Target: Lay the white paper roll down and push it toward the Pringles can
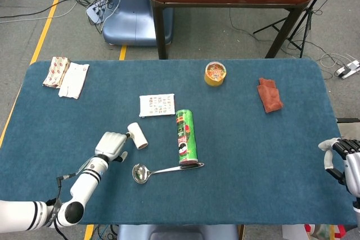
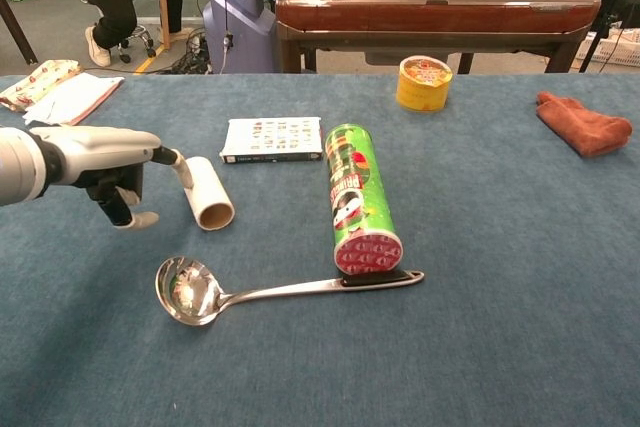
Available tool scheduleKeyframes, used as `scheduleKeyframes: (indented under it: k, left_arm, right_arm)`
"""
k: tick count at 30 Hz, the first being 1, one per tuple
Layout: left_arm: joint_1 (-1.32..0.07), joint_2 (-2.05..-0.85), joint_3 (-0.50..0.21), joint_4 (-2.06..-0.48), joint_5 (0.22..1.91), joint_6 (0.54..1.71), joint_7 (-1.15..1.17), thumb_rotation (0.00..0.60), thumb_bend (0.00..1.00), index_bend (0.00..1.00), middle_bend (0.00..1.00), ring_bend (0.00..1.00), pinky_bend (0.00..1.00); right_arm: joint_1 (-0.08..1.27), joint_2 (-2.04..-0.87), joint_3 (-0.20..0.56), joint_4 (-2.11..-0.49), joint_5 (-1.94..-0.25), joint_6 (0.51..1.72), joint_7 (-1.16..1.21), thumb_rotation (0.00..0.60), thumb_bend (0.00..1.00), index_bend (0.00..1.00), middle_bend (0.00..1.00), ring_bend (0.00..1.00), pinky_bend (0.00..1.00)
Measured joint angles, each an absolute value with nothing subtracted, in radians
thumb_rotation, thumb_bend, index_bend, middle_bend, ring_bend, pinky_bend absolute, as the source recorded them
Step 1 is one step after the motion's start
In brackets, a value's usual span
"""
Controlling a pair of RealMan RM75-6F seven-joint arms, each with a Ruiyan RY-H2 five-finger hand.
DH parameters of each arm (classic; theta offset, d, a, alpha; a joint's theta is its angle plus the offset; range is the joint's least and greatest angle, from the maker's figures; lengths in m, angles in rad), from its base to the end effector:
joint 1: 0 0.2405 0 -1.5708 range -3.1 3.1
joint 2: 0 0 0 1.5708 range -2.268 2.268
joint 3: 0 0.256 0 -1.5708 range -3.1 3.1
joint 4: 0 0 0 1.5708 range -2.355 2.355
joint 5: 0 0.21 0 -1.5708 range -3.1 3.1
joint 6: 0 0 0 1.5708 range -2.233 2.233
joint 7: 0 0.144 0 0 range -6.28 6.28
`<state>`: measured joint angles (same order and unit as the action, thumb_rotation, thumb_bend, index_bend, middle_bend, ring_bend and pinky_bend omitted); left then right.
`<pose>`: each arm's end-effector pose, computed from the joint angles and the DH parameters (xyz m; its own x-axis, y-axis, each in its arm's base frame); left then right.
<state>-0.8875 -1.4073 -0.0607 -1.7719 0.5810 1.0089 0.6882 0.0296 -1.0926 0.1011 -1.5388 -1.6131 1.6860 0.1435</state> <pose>-0.1505 0.3196 -0.0036 0.5476 0.4622 0.6975 0.8358 -0.2624 -0.4823 -0.3045 -0.1708 0.2002 0.3377 0.2168 0.9160 -0.9263 -0.0966 0.3643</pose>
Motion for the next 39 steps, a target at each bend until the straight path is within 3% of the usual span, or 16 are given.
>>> scheduleKeyframes:
  k: [12, 32, 39]
  left_arm:
    - [-0.851, -1.391, -0.051, -1.786, 0.645, 1.047, 0.633, 0.600, 0.43, 0.25, 1.00, 0.97, 1.00]
    - [-0.931, -1.436, -0.070, -1.786, 0.500, 1.025, 0.727, 0.600, 0.43, 0.26, 1.00, 0.97, 1.00]
    - [-0.958, -1.467, -0.089, -1.782, 0.500, 1.024, 0.732, 0.600, 0.43, 0.20, 1.00, 0.97, 1.00]
  right_arm:
    - [0.029, -1.091, 0.102, -1.540, -1.612, 1.688, 0.148, 0.600, 0.66, 0.50, 0.54, 0.49, 0.48]
    - [0.027, -1.088, 0.103, -1.540, -1.610, 1.691, 0.157, 0.600, 0.66, 0.50, 0.54, 0.49, 0.48]
    - [0.026, -1.086, 0.104, -1.540, -1.609, 1.694, 0.160, 0.600, 0.66, 0.50, 0.54, 0.49, 0.48]
